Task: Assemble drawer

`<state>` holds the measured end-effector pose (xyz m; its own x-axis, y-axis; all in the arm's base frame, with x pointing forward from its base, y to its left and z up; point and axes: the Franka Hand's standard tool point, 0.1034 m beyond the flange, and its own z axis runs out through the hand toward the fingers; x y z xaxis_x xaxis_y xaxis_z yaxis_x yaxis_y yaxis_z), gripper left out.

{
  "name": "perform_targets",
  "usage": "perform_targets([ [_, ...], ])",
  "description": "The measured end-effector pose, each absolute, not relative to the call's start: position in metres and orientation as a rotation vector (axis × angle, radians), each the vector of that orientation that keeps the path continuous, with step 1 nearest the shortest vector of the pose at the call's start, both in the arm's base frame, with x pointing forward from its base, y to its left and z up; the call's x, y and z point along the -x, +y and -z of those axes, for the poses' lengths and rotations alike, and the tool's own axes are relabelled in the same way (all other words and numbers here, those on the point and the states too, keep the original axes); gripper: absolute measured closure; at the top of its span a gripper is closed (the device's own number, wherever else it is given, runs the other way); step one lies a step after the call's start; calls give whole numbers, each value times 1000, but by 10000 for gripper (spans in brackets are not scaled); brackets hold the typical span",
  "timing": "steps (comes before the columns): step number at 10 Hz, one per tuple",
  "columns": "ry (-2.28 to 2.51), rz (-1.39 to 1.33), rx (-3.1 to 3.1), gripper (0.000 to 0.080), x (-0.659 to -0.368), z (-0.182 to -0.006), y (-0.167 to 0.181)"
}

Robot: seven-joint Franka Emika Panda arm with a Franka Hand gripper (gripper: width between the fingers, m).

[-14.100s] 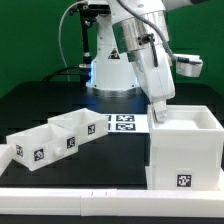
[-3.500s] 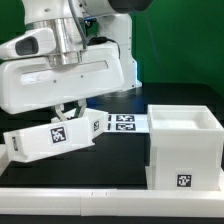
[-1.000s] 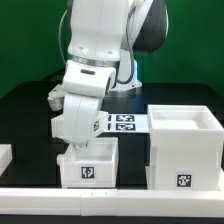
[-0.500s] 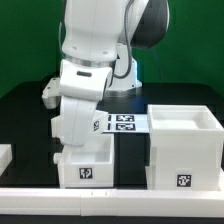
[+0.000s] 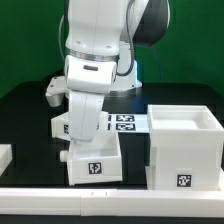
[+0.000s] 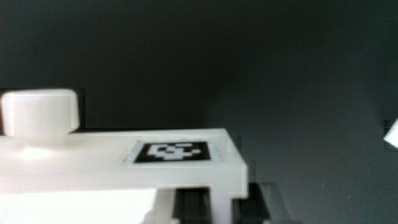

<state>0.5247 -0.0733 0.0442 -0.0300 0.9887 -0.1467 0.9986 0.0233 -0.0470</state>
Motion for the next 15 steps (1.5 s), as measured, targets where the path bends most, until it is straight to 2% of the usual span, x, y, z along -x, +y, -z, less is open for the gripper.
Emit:
perform_targets([
  [2, 2166, 143, -2118, 761, -527, -46, -73],
  [8, 2082, 92, -2208, 761, -528, -41, -29],
  [15, 2049, 110, -2229, 761, -557, -36, -12],
])
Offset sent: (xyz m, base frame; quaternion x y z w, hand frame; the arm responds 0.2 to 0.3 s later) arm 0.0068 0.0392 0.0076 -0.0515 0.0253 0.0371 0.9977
